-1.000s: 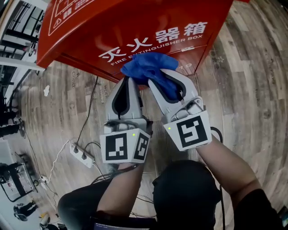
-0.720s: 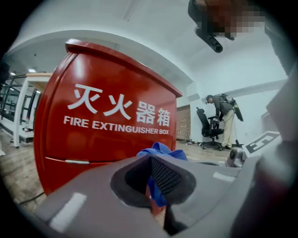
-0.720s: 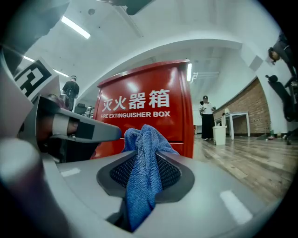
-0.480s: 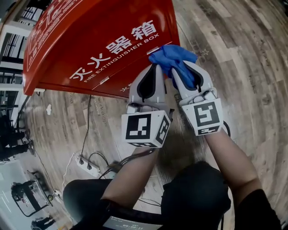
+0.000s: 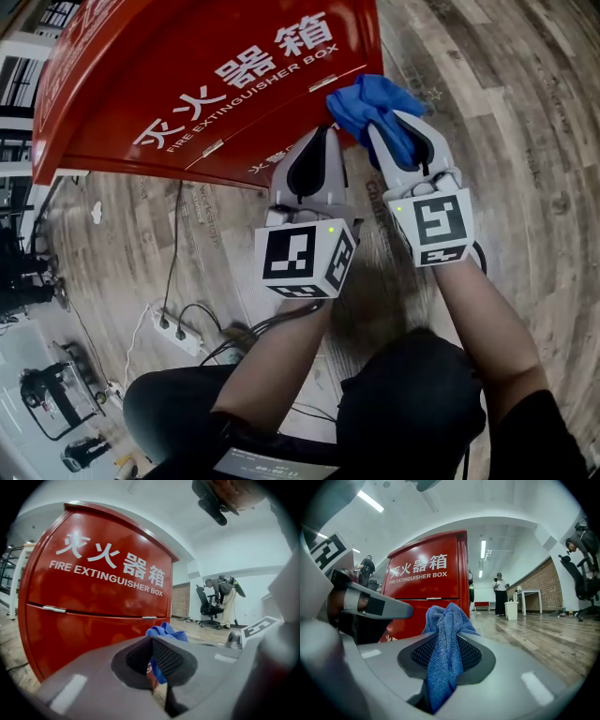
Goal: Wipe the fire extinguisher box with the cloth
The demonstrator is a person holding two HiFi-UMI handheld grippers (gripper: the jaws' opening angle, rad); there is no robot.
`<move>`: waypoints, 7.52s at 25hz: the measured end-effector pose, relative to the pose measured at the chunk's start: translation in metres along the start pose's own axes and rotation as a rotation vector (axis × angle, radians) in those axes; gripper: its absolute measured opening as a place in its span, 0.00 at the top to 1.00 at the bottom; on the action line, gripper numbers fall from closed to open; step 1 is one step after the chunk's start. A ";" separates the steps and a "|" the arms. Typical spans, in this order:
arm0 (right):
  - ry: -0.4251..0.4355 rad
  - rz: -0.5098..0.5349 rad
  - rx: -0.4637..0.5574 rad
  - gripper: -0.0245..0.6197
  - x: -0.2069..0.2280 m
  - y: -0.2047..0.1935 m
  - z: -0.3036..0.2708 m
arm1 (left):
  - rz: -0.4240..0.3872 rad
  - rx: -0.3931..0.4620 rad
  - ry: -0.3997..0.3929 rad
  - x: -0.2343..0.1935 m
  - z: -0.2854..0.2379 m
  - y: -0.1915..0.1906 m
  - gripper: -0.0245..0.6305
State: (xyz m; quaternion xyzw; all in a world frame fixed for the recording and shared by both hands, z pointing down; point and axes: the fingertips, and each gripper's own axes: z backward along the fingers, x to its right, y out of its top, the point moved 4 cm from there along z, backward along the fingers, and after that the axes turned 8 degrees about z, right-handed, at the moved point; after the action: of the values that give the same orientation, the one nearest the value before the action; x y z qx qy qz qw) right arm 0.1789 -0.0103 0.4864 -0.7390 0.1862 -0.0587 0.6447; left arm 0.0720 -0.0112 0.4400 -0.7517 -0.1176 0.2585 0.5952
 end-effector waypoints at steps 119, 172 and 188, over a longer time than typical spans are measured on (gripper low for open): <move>0.085 -0.018 -0.217 0.79 -0.042 -0.169 -0.017 | 0.018 -0.347 -0.019 -0.043 -0.008 -0.164 0.96; 0.320 0.067 -0.202 0.79 -0.261 0.098 -0.070 | -0.123 -0.443 -0.250 -0.228 0.128 0.028 0.96; 0.106 0.059 -0.181 0.78 -0.266 0.232 -0.064 | -0.162 -0.241 -0.413 -0.215 0.142 0.178 0.96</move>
State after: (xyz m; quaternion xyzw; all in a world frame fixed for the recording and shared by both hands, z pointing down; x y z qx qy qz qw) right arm -0.1341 0.0010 0.3117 -0.7844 0.2462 -0.0617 0.5659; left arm -0.2065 -0.0438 0.3005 -0.7364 -0.3267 0.3423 0.4835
